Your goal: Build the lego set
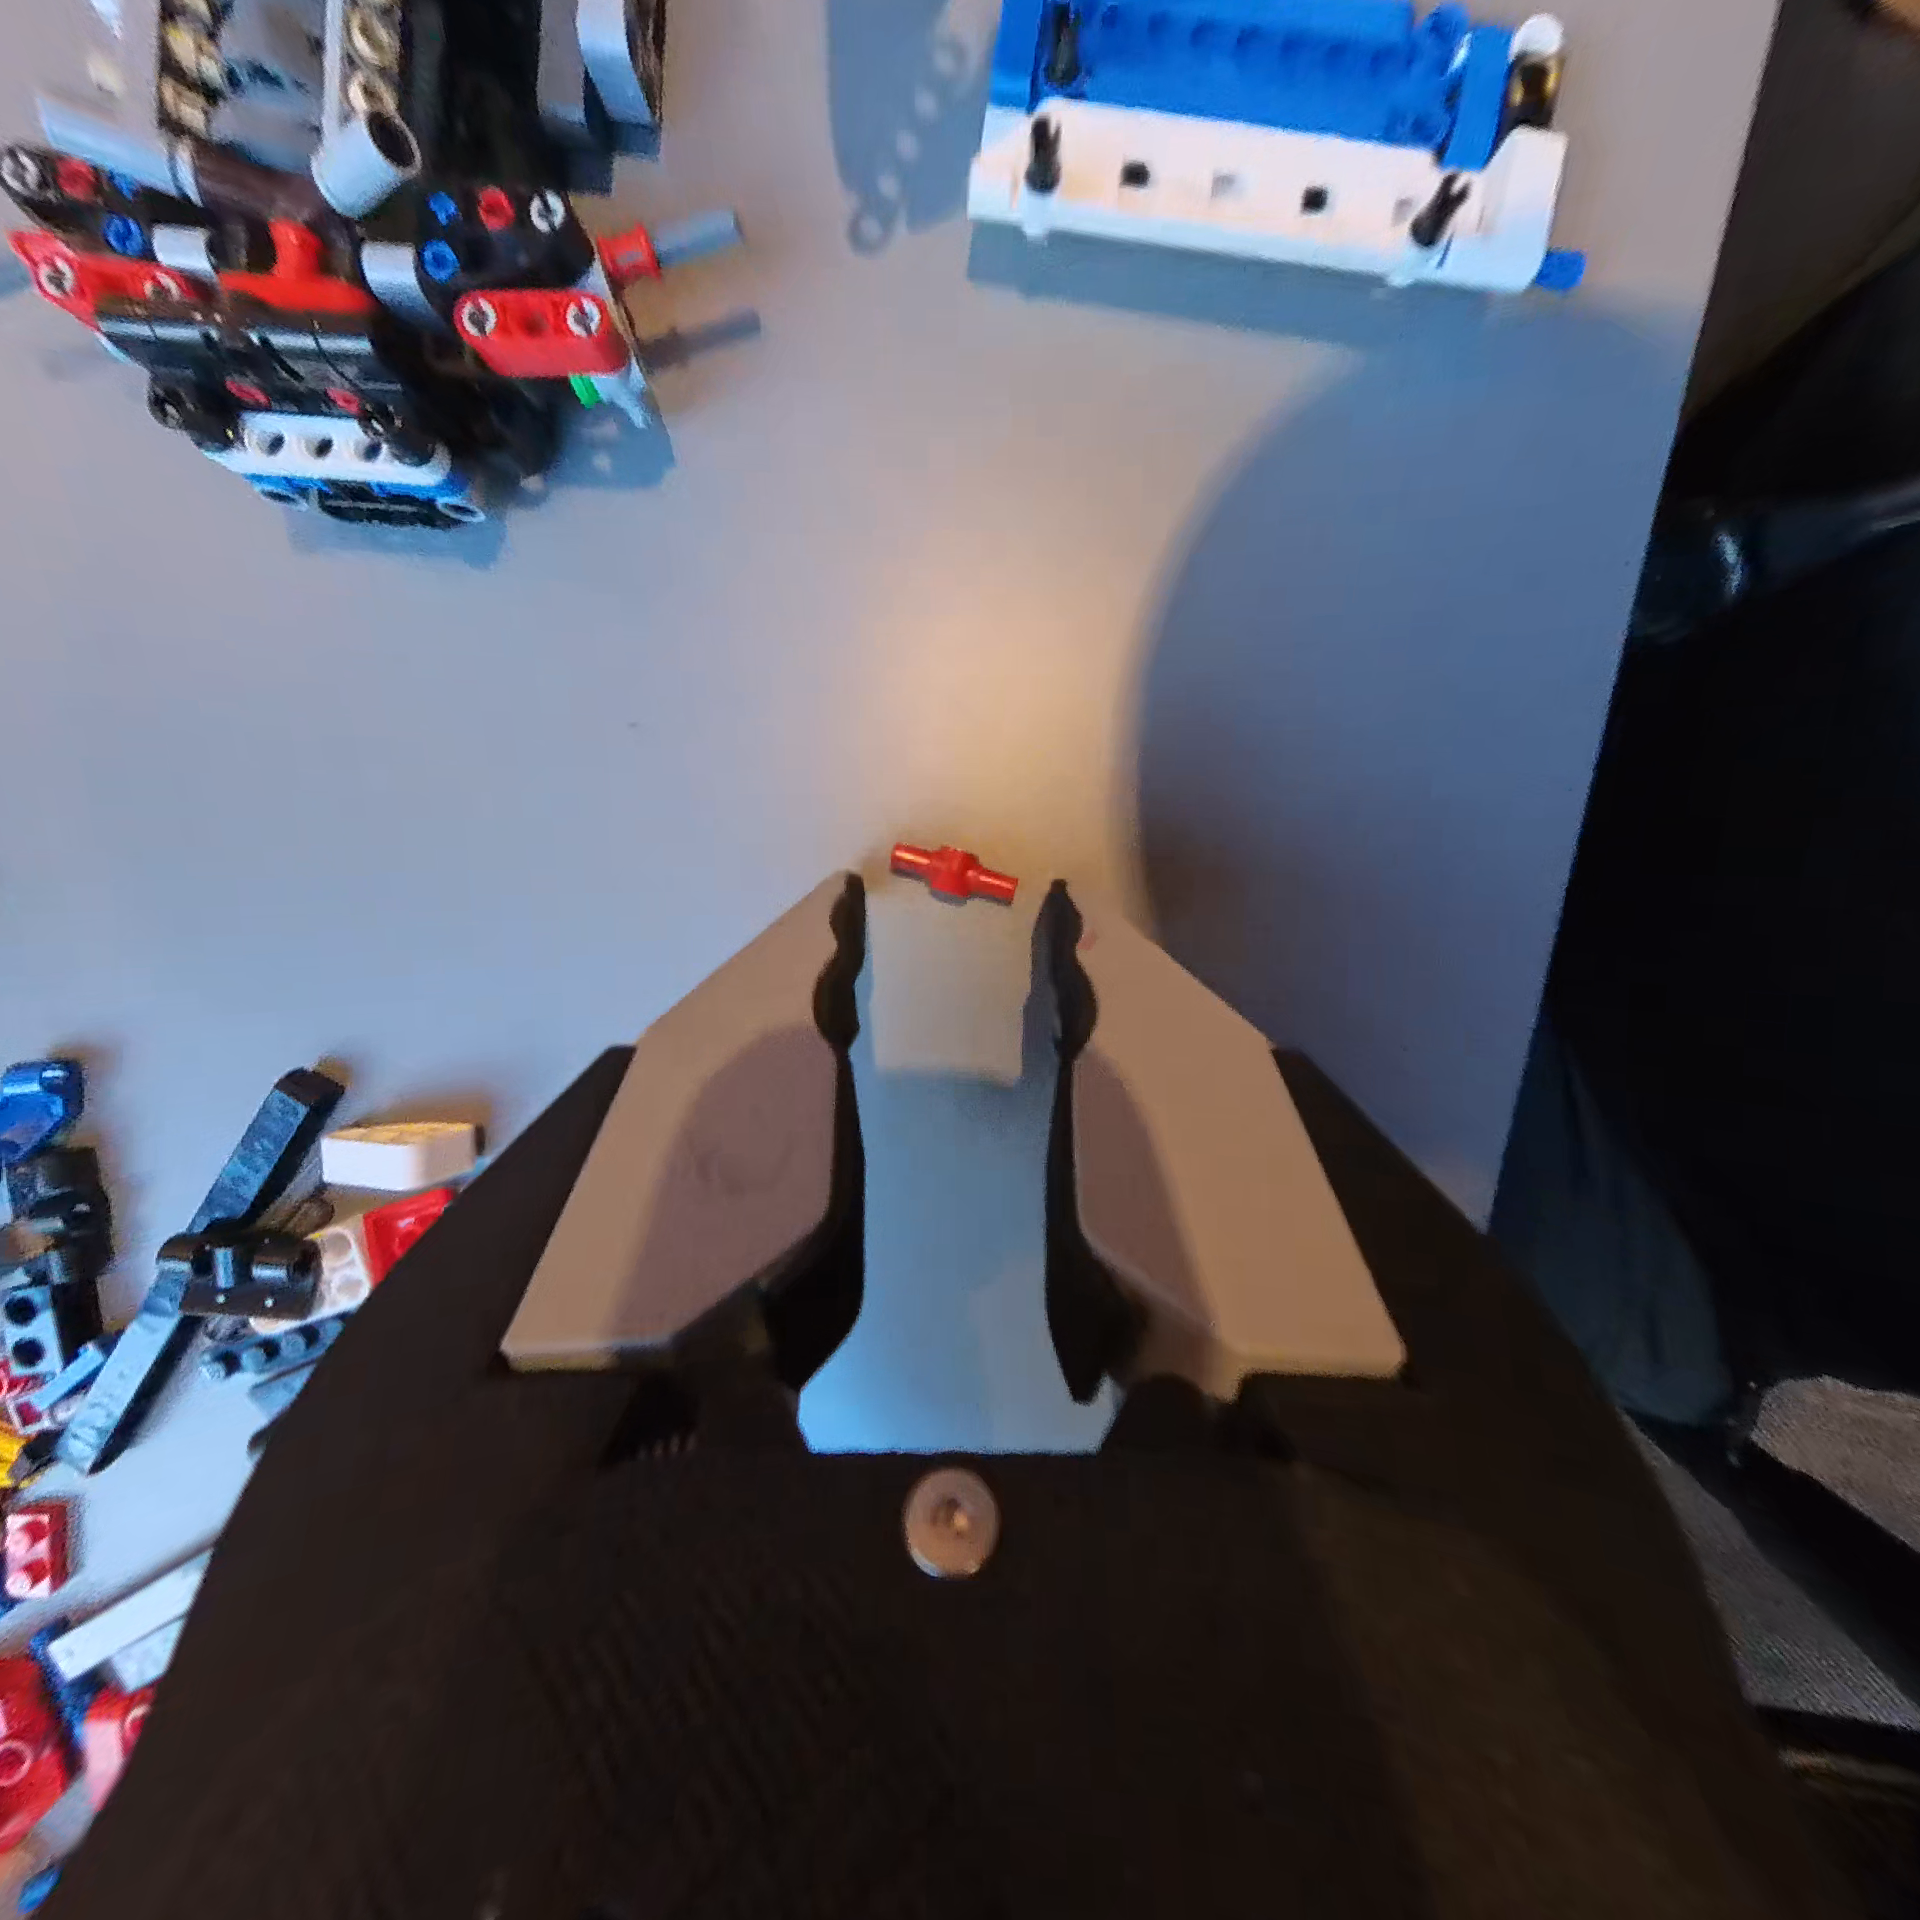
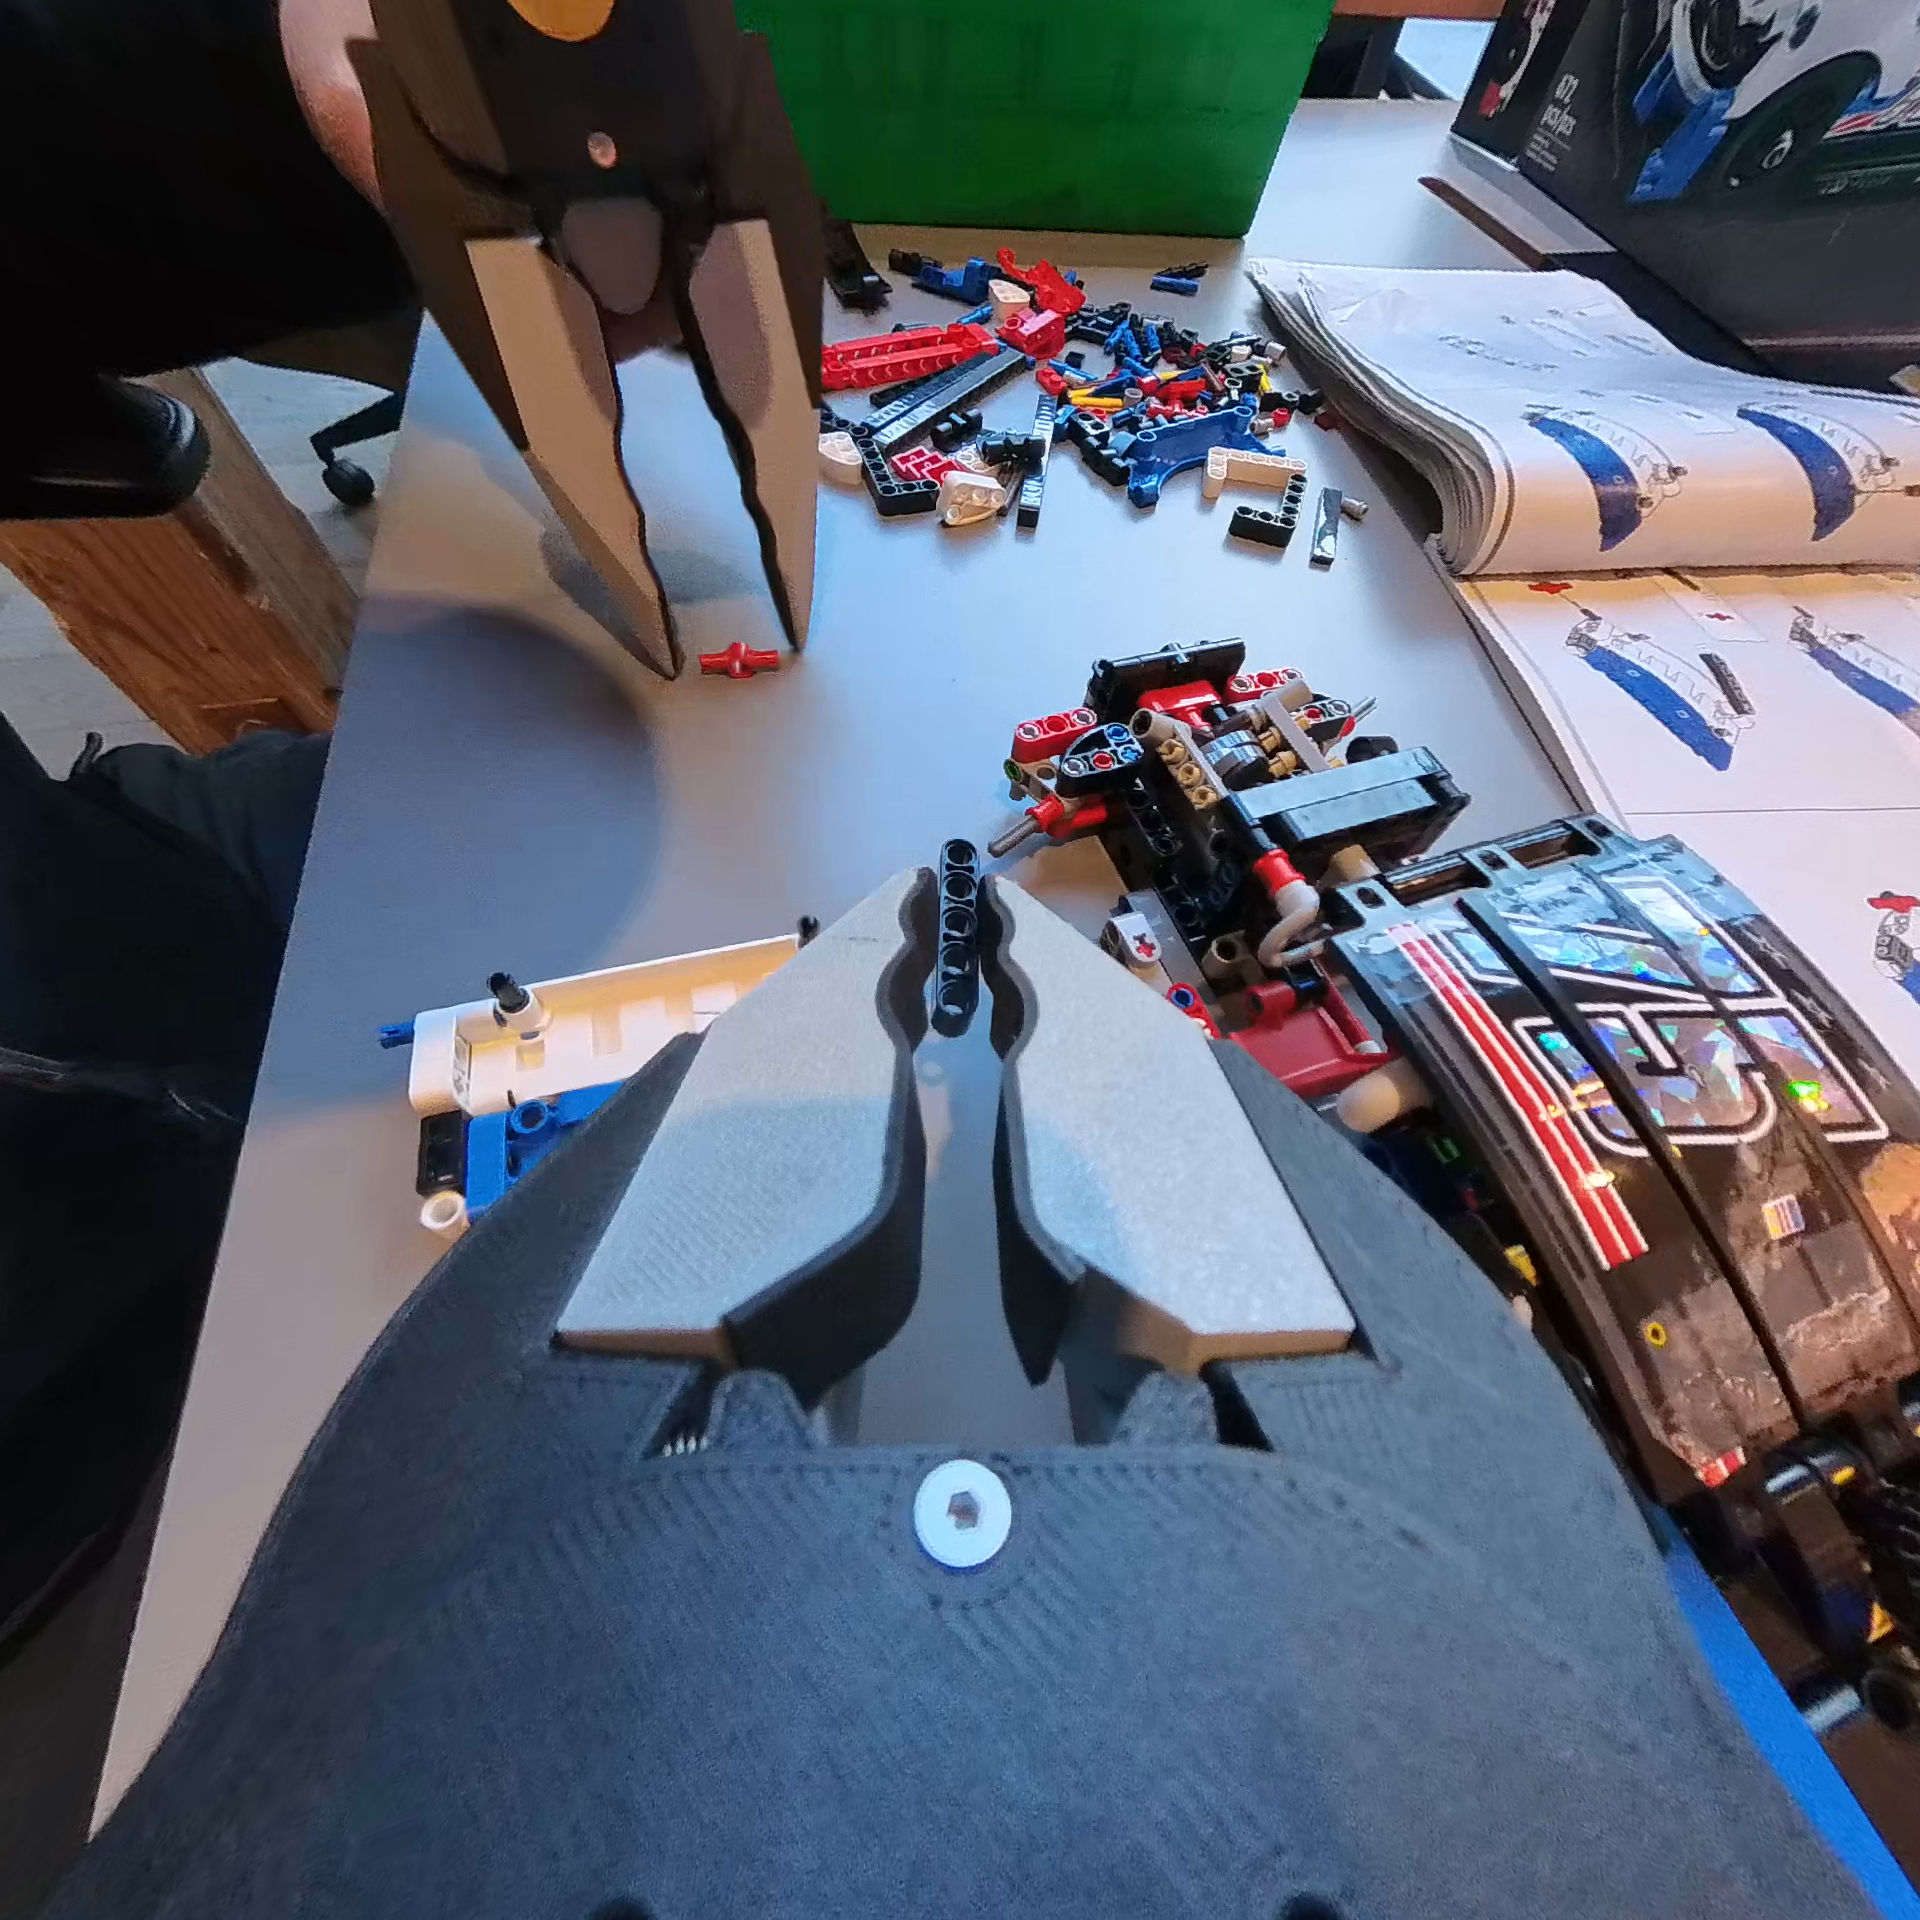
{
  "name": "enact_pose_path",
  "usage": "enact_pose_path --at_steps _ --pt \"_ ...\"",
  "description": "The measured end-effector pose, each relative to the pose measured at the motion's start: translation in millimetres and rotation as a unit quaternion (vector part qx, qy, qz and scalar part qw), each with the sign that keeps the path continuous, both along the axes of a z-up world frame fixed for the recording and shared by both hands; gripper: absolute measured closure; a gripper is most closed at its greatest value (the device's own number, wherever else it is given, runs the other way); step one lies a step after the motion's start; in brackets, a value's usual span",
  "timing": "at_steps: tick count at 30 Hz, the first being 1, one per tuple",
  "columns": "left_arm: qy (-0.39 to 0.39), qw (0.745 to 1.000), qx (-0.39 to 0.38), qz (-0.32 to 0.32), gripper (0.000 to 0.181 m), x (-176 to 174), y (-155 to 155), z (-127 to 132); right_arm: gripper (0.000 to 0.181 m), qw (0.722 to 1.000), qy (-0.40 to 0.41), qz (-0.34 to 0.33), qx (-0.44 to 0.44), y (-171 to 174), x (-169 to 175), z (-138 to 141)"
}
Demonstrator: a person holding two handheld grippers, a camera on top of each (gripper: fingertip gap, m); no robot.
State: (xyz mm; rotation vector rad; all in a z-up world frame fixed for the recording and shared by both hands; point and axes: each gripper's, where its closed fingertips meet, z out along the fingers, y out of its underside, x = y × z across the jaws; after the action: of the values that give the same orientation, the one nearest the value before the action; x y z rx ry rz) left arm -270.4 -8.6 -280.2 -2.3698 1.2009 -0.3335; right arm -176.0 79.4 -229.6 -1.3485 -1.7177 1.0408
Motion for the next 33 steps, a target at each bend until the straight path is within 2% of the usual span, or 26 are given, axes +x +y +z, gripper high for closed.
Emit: enact_pose_path --at_steps 4,10,15,24,29,33 --pt "-0.017 1.0 0.01 0.0 0.16 1.0 4.0 -0.5 0.176 1.0 -0.002 -0.002 0.004 0.9 0.1 -1.2" --pt "-0.029 0.999 0.024 0.02 0.16 -5.6 22.1 -0.3 0.176 1.0 0.001 -0.005 0.007 2.2 1.2 0.0" --pt "-0.02 0.999 0.034 0.037 0.154 -10.2 31.3 0.0 0.176 1.0 0.003 -0.005 0.01 1.7 1.7 1.2" --pt "-0.006 0.998 0.043 0.037 0.146 -13.3 30.0 4.6 0.176 1.0 0.004 -0.006 0.015 2.4 2.7 2.4" --pt "-0.016 0.998 0.048 0.03 0.145 -4.9 29.0 12.1 0.176 1.0 0.005 -0.008 0.015 3.1 2.7 2.7" --pt "-0.031 0.998 0.049 0.011 0.145 15.8 26.2 17.2 0.176 1.0 0.004 -0.01 0.016 3.7 2.7 2.1"
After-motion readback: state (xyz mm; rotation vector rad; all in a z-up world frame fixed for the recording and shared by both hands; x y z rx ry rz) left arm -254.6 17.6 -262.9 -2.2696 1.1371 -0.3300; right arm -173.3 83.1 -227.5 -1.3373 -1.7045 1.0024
